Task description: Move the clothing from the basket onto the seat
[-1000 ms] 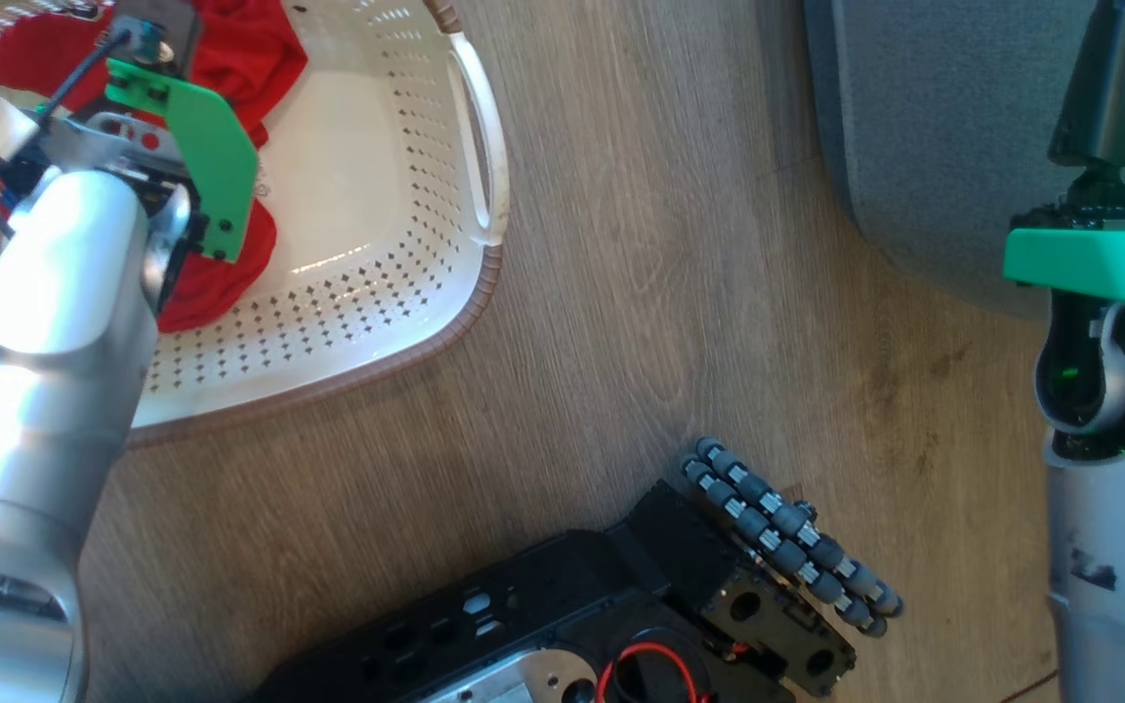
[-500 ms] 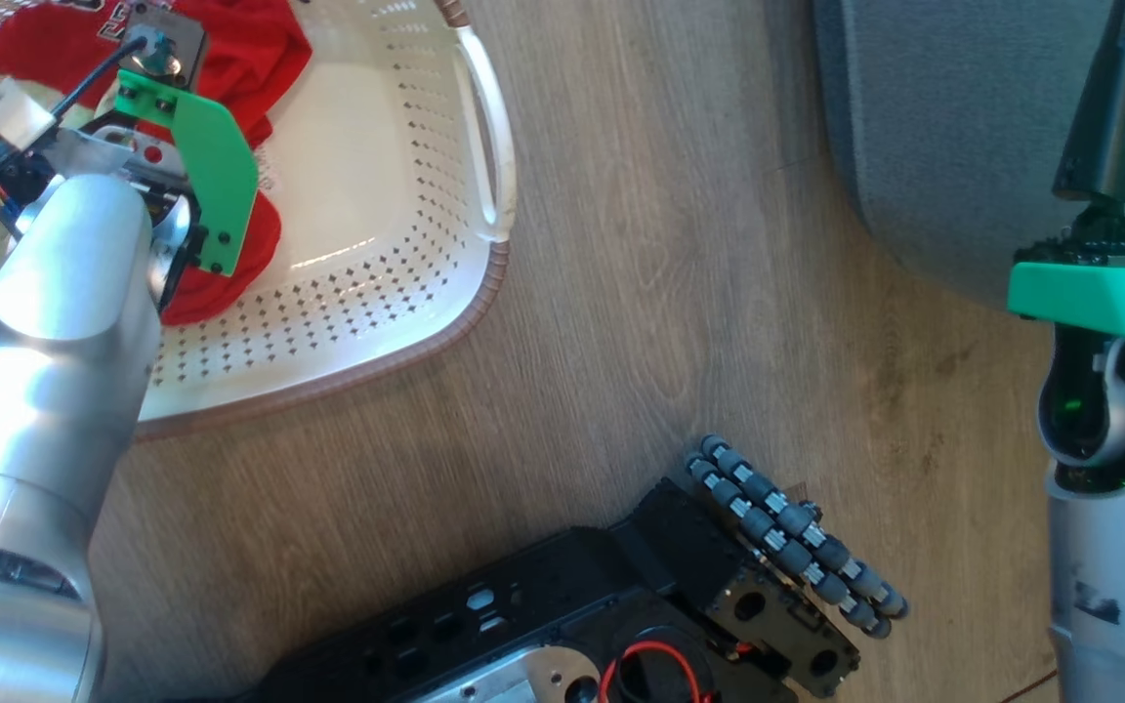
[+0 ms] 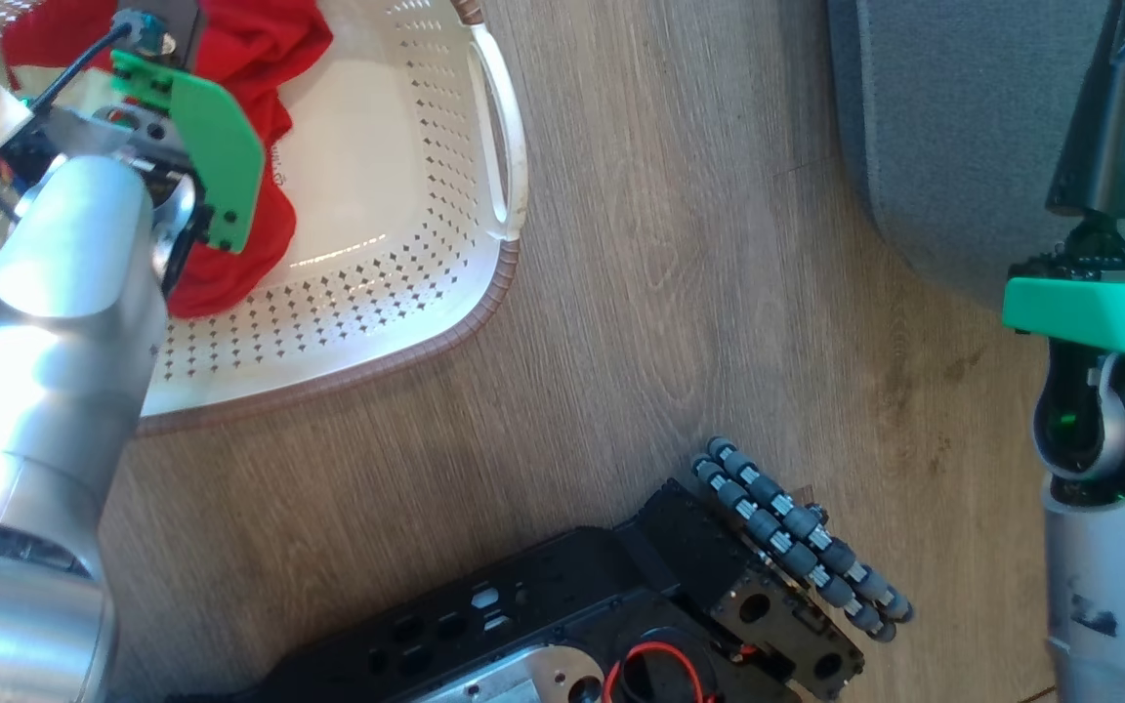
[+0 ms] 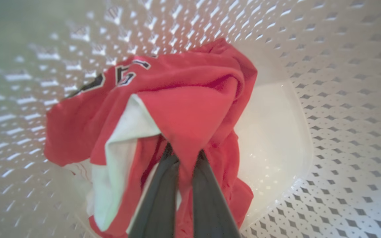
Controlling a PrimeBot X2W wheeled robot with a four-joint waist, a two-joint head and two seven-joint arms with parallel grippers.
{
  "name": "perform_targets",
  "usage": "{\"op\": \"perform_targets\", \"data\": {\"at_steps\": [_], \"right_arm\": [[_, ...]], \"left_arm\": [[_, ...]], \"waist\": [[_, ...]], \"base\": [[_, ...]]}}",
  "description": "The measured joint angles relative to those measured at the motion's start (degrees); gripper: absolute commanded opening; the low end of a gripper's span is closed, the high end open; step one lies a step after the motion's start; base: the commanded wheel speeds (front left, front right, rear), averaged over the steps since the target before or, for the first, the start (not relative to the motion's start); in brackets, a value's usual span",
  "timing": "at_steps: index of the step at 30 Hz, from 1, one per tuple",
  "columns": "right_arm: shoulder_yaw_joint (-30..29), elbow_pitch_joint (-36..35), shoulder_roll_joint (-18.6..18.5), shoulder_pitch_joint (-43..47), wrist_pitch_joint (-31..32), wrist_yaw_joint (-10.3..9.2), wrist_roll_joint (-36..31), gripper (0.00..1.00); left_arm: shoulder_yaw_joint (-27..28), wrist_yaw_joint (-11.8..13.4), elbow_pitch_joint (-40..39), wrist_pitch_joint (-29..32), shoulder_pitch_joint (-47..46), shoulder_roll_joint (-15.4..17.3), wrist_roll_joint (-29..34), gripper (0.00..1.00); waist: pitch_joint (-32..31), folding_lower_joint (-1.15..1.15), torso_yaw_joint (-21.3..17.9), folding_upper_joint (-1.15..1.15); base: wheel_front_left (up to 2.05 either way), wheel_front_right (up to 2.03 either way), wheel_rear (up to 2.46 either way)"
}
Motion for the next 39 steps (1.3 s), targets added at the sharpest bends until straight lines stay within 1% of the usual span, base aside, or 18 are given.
{"op": "perform_targets", "data": {"at_steps": [3,6,11,16,22,25,29,32,34,35,39], "right_arm": [[0.32,0.43,0.00,-0.52,0.00,0.00,0.40,1.00],[0.12,1.35,0.01,-0.85,0.00,0.00,0.22,1.00],[-1.48,2.41,0.01,-0.74,0.00,0.00,-2.45,1.00],[-2.46,4.00,0.01,-0.27,0.00,0.00,-6.82,1.00],[-3.52,7.11,0.01,1.21,0.00,0.00,-11.49,1.00],[-4.39,9.37,-0.08,3.10,0.00,0.00,-12.80,1.00],[-5.41,11.73,-0.78,5.87,0.00,0.00,-12.88,1.00],[-7.05,12.89,-1.81,8.36,0.00,0.00,-12.78,1.00],[-7.60,13.68,-2.27,10.11,0.00,0.00,-12.77,1.00],[-7.68,14.60,-2.85,11.59,0.00,0.00,-12.55,1.00],[-7.94,15.97,-3.78,13.90,0.00,0.00,-12.20,1.00]], "left_arm": [[0.12,-0.19,-0.32,-1.96,-0.70,-0.83,-0.85,0.00],[0.04,-1.01,-0.78,-3.94,-0.80,-2.03,-1.18,0.00],[0.46,-1.65,-2.18,-8.33,-0.14,-3.66,-3.97,0.00],[2.15,-2.64,-3.55,-12.20,4.05,-4.37,-8.13,0.00],[2.56,-2.66,-6.37,-15.02,9.48,-5.47,-12.65,0.00],[3.01,-2.67,-8.64,-16.11,12.51,-5.44,-14.70,0.00],[3.81,-2.67,-12.32,-17.74,18.58,-4.49,-17.11,0.00],[4.35,-2.24,-15.23,-18.34,23.14,-2.54,-17.70,0.00],[5.02,-1.37,-17.41,-18.55,25.65,-1.18,-17.75,0.00],[5.52,-0.16,-19.70,-18.55,27.99,0.12,-17.90,0.00],[6.14,1.94,-23.90,-18.53,32.81,2.56,-18.80,0.00]], "waist": [[-0.26,0.00,0.11,0.00],[-1.27,0.00,0.75,0.00],[-4.96,0.00,3.03,0.00],[-10.38,0.00,5.66,0.00],[-18.02,0.00,9.32,0.00],[-22.37,0.00,11.19,0.00],[-28.70,-0.01,13.58,0.00],[-33.34,-0.01,15.40,0.01],[-36.19,-0.01,16.64,0.01],[-38.95,-0.01,17.86,0.01],[-43.88,-0.01,20.11,0.01]], "base": [[0.00,0.00,0.00],[0.00,0.00,0.00],[0.00,0.00,0.00],[0.00,0.00,0.00],[0.00,0.00,0.00],[0.00,0.00,0.00],[0.00,0.00,0.00],[0.00,0.00,0.00],[0.00,0.00,0.00],[0.00,0.00,0.00],[0.00,0.00,0.00]]}}
